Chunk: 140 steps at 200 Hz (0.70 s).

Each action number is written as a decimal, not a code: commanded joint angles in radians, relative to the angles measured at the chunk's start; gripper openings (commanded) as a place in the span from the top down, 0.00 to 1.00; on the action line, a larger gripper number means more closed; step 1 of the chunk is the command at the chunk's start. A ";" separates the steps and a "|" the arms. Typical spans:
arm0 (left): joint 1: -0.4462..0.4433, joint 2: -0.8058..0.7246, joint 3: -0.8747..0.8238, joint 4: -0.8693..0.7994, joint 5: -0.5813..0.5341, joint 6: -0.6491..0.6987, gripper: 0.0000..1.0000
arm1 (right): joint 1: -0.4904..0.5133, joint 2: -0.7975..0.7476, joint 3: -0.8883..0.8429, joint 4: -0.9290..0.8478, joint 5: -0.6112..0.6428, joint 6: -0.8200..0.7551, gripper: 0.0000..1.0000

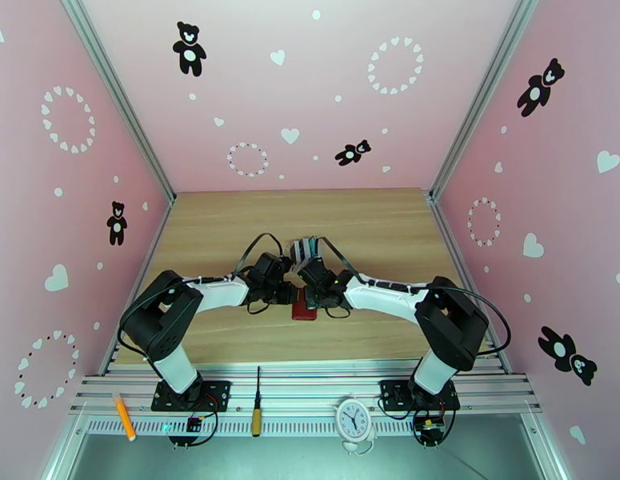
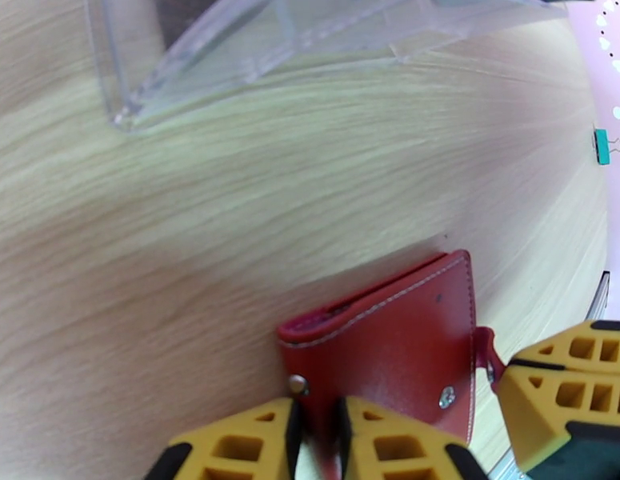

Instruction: Put the credit cards into the card holder

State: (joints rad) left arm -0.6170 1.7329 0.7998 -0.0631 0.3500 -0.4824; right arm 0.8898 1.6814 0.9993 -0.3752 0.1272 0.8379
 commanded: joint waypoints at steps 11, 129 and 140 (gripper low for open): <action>-0.008 0.065 -0.044 -0.109 -0.128 0.013 0.76 | -0.008 -0.062 -0.020 -0.026 0.014 -0.002 1.00; -0.004 -0.010 -0.086 -0.059 -0.125 -0.003 0.76 | -0.028 -0.126 -0.111 -0.036 0.033 0.015 0.96; -0.002 -0.015 -0.089 -0.057 -0.126 -0.003 0.76 | -0.028 -0.129 -0.117 -0.041 0.041 0.017 0.95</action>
State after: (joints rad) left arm -0.6247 1.7065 0.7593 -0.0101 0.3248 -0.4839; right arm 0.8627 1.5944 0.9051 -0.3828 0.1440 0.8394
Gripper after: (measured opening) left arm 0.243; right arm 0.054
